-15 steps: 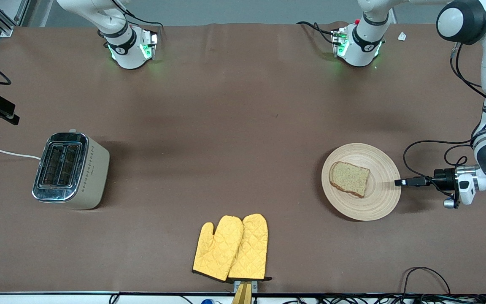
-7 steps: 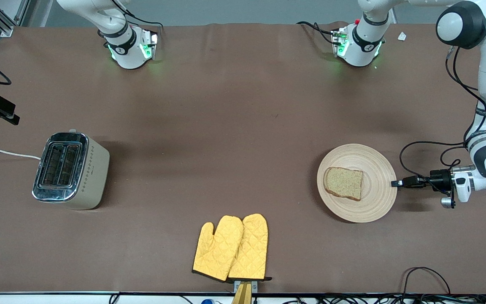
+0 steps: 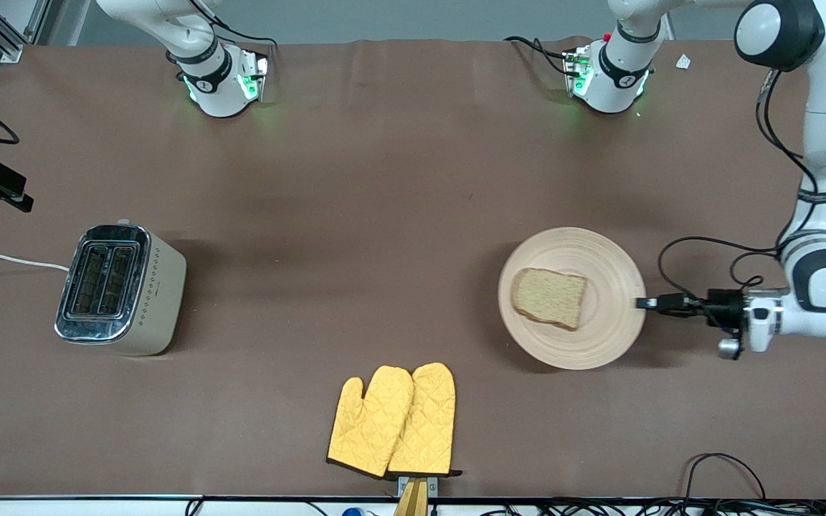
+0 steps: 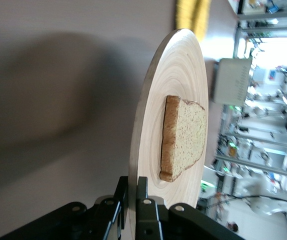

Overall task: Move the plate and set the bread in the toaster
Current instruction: 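Push the plate toward the toaster with the left gripper while the right gripper reaches, then release the plate with the left gripper while the right gripper lowers to bread, then grasp the bread slice edge with the right gripper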

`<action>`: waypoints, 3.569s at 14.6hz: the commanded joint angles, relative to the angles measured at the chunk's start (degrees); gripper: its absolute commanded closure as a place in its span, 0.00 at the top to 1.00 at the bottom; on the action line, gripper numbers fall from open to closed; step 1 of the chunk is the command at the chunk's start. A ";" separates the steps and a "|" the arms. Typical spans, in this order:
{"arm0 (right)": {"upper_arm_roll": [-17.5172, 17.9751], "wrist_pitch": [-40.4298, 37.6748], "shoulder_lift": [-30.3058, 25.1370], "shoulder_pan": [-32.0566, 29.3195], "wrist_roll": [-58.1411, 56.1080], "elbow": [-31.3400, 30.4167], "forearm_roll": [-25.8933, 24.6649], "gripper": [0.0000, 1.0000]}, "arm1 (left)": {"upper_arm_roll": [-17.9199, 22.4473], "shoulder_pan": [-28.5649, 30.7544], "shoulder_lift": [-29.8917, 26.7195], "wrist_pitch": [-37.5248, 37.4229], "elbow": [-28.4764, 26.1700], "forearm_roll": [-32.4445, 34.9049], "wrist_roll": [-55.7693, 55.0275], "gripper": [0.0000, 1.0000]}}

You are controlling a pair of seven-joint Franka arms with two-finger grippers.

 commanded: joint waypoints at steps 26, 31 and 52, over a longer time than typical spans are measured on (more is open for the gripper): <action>0.66 39.18 15.98 16.62 19.86 -32.70 10.06 1.00 | -2.70 -34.25 0.04 37.97 -3.29 -9.94 -14.44 1.00; 0.66 44.12 12.36 16.98 20.30 -41.26 14.71 1.00 | -3.05 -20.80 -5.50 23.72 -1.02 9.77 -18.84 1.00; 0.30 57.04 12.53 22.95 35.06 -47.60 16.22 0.70 | -3.41 -13.92 -42.77 -8.56 1.80 50.41 -34.57 1.00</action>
